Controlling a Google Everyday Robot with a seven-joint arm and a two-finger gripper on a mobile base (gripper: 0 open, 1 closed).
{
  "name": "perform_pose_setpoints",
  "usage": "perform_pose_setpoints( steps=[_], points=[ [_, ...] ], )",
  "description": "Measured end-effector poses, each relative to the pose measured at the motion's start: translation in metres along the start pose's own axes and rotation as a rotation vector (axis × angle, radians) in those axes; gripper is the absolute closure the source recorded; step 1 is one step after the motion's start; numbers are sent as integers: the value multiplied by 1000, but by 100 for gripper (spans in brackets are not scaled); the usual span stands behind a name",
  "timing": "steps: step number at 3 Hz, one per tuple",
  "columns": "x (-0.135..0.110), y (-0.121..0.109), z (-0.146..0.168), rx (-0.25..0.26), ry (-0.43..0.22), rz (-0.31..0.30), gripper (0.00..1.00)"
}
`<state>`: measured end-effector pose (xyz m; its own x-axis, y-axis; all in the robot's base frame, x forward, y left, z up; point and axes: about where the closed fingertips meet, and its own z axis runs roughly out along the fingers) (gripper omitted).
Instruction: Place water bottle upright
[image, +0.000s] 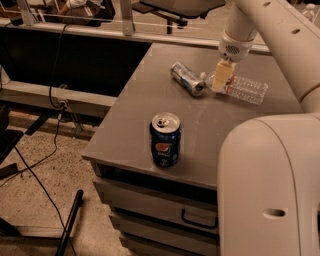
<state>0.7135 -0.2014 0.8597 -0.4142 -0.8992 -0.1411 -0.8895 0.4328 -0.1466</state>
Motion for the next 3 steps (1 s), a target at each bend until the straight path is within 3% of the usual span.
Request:
perform_pose_setpoints(
  steps=[2,3],
  points=[
    [3,5,1,-16,2,-7,92],
    [6,9,-22,-38,-100,-3,100]
  ],
)
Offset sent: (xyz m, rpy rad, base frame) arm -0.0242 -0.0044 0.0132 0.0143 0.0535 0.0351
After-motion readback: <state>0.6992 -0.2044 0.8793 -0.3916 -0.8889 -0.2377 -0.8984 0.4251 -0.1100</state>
